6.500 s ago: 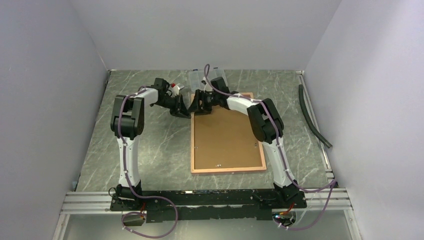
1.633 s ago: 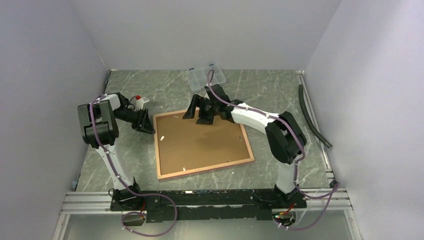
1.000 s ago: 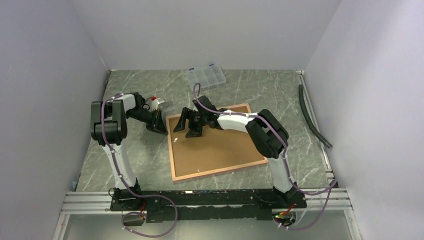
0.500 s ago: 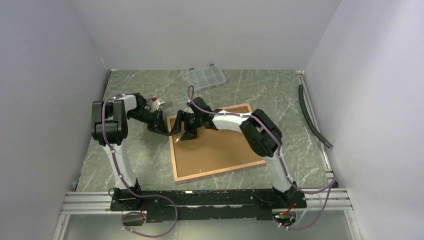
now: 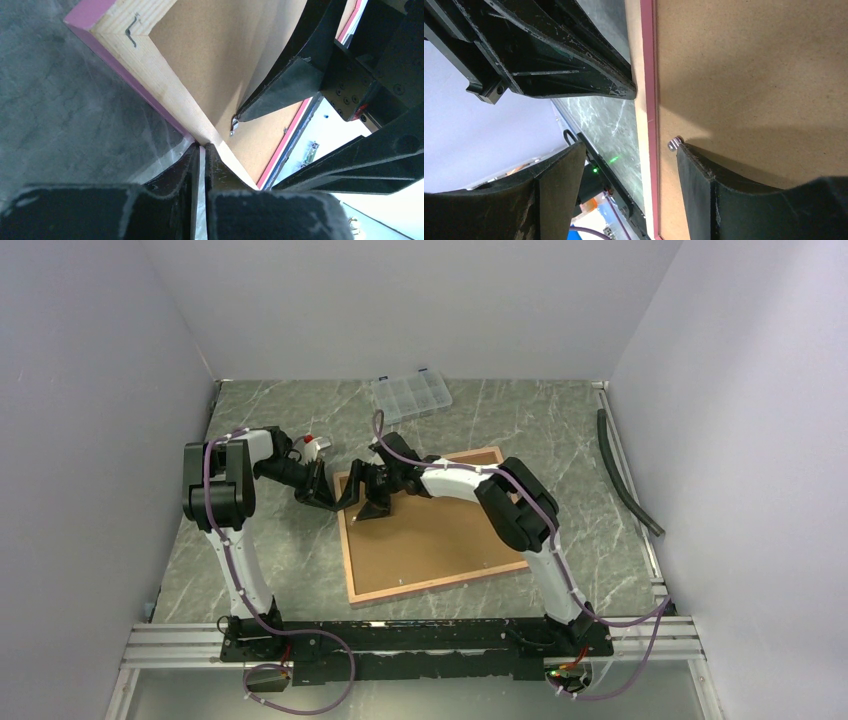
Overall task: Put the photo into the frame
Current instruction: Install the photo frame at the center of the board.
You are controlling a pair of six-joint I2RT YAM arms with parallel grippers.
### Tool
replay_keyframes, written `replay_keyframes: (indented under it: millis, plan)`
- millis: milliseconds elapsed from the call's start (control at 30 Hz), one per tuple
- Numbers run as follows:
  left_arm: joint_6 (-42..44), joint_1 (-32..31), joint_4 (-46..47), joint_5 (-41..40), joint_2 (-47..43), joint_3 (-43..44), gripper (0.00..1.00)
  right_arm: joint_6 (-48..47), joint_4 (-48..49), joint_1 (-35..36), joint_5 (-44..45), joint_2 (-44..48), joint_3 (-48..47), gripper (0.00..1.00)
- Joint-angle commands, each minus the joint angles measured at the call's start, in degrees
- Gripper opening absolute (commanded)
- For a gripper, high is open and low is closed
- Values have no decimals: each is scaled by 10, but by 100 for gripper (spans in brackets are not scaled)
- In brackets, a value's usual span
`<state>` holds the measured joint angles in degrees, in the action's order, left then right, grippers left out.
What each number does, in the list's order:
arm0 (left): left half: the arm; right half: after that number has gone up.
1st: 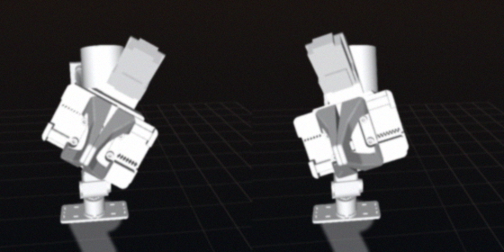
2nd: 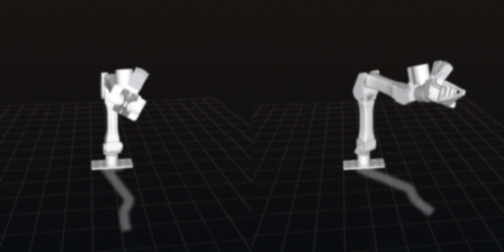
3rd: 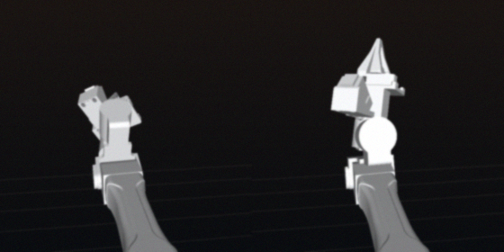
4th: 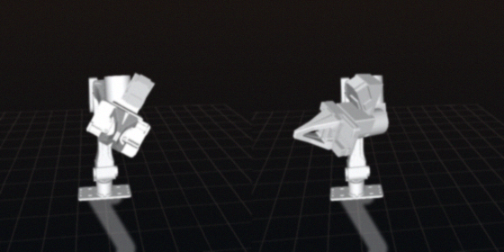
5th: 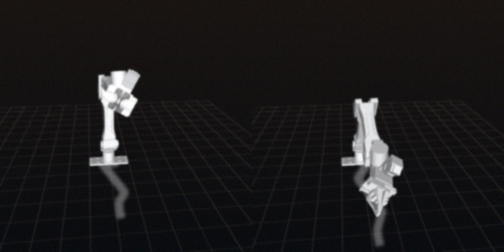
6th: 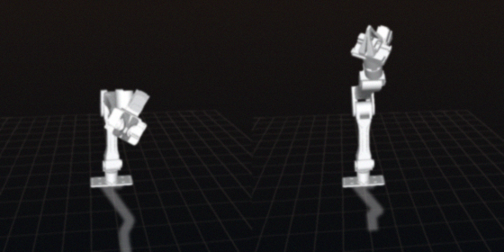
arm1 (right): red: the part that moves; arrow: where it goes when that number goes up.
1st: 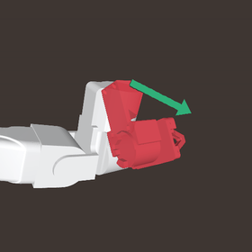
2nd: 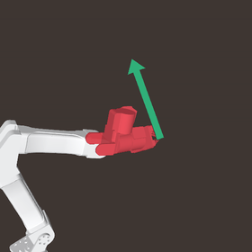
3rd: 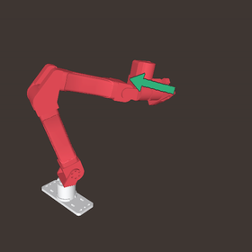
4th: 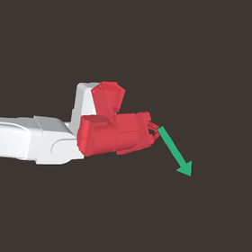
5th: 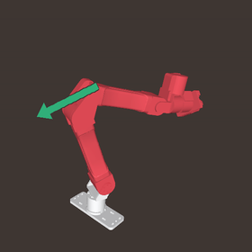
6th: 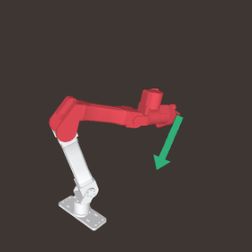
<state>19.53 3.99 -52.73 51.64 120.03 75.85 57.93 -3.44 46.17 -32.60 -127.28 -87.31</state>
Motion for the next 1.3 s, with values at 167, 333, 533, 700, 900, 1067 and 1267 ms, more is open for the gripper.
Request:
replay_keyframes:
  millis: [167, 333, 533, 700, 900, 1067, 1267]
  plan:
    - [8, -8, 44, -27, -7, -10, 10, 12, 9, 5, -8, -24, -34, 70]
    - [8, -8, 46, -27, -8, -11, 9, 15, 13, 7, -13, -32, -43, 69]
    - [7, -8, 48, -26, -7, -10, 9, 14, 12, 9, -19, -39, -51, 67]
    - [6, -8, 48, -24, -7, -7, 9, 12, 10, 12, -27, -48, -65, 67]
    - [6, -8, 48, -26, -9, -6, 8, 12, 13, 14, -32, -50, -65, 65]
    - [4, -8, 49, -25, -9, -6, 8, 11, 15, 13, -34, -48, -61, 64]
    - [2, -8, 50, -23, -10, -4, 8, 4, 9, 15, -46, -52, -69, 62]
